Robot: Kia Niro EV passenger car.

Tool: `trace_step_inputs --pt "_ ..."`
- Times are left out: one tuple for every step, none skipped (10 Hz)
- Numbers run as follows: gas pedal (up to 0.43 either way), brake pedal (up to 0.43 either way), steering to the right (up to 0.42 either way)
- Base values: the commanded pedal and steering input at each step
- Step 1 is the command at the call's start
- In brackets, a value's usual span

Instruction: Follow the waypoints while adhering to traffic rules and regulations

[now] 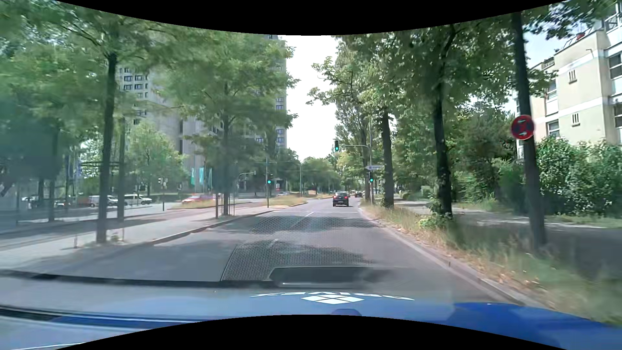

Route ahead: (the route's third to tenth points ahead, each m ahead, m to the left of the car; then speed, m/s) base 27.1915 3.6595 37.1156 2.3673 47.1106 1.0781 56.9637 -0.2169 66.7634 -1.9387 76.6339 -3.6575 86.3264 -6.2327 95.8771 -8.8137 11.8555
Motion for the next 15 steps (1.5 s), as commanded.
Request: trace_step_inputs --pt "0.15 0.0 0.016" --pt "0.15 0.0 0.016" --pt "0.15 0.0 0.016" --pt "0.15 0.0 0.016" --pt "0.15 0.0 0.014" --pt "0.15 0.0 0.014" --pt "0.15 0.0 0.014" --pt "0.15 0.0 0.014" --pt "0.15 0.0 0.012" --pt "0.15 0.0 0.011" --pt "0.15 0.0 0.011" --pt "0.15 0.0 0.011" --pt "0.15 0.0 0.011" --pt "0.15 0.0 0.011" --pt "0.157 0.0 0.011"
